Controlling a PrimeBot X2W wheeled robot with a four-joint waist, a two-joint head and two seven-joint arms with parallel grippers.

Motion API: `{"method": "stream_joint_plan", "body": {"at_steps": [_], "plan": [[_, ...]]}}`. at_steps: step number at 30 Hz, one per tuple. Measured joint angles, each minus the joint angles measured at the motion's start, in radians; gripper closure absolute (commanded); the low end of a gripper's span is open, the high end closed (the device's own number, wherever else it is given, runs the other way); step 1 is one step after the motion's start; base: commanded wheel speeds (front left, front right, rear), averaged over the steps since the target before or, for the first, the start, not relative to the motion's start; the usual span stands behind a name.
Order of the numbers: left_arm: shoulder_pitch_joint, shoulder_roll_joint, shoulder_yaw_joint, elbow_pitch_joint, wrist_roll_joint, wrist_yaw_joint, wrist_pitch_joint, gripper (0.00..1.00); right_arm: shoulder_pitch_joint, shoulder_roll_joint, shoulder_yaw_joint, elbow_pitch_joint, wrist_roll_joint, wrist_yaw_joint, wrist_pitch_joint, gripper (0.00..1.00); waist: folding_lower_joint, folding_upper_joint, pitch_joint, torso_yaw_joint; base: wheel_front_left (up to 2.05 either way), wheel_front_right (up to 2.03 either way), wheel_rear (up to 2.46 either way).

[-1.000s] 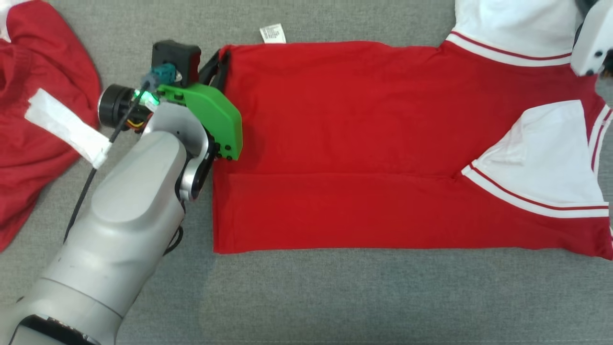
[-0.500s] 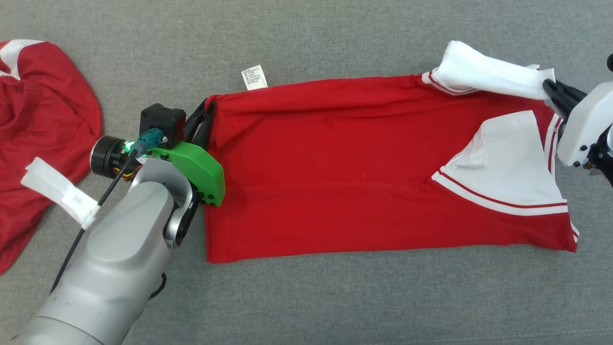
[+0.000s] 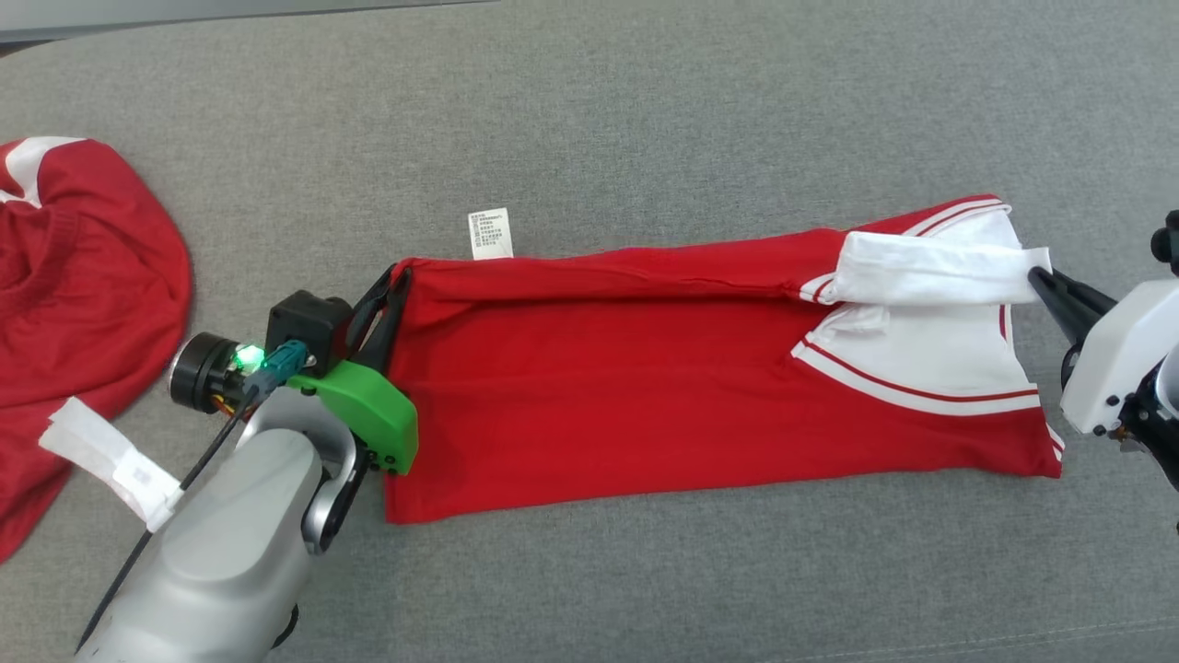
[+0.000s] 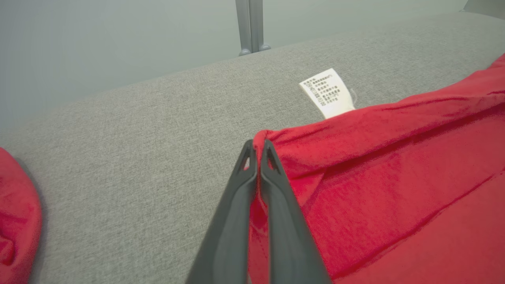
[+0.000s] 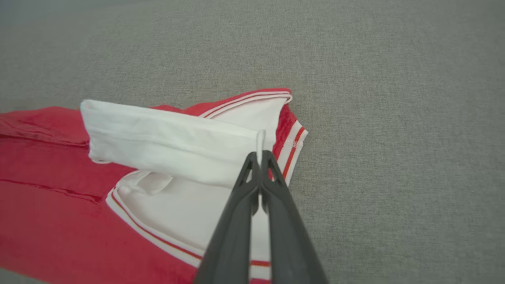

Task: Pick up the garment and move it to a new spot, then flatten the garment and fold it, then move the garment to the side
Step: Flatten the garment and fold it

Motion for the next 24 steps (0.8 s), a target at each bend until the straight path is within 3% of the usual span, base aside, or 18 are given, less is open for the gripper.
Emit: {"method": "stream_joint_plan", "body": {"at_steps": [9,10,11,12,18,24], "plan": [[0.087,-0.004,0.069,-0.024,0.058,-0.010,0.000,1.00,0.136,0.032,-0.034,-0.064,-0.022,0.000,0.040,1.00,0.0000,0.0000,-0.033,-0.007,0.00,0.00,0.00],[0.094,-0.007,0.076,-0.016,0.058,-0.013,0.000,0.52,0.150,0.038,-0.039,-0.067,-0.022,0.000,0.048,0.90,0.0000,0.0000,-0.035,-0.007,0.00,0.00,0.00],[0.101,-0.009,0.080,-0.011,0.058,-0.013,-0.001,0.11,0.160,0.045,-0.044,-0.069,-0.022,0.000,0.053,0.52,0.0000,0.0000,-0.036,-0.007,0.00,0.00,0.00],[0.108,-0.015,0.091,-0.011,0.059,-0.015,-0.001,0.00,0.169,0.054,-0.050,-0.074,-0.023,0.000,0.061,0.00,0.0000,0.0000,-0.038,-0.008,0.00,0.00,0.00],[0.152,-0.037,0.195,-0.045,0.054,-0.013,-0.001,0.00,0.201,0.076,-0.076,-0.122,-0.053,0.000,0.081,0.00,0.0000,0.0000,-0.043,-0.008,0.00,0.00,0.00],[0.243,-0.077,0.400,-0.203,0.072,-0.026,-0.001,0.00,0.203,0.120,-0.139,-0.157,-0.067,0.000,0.079,0.00,0.0000,0.0000,-0.061,-0.001,0.00,0.00,0.00]]}}
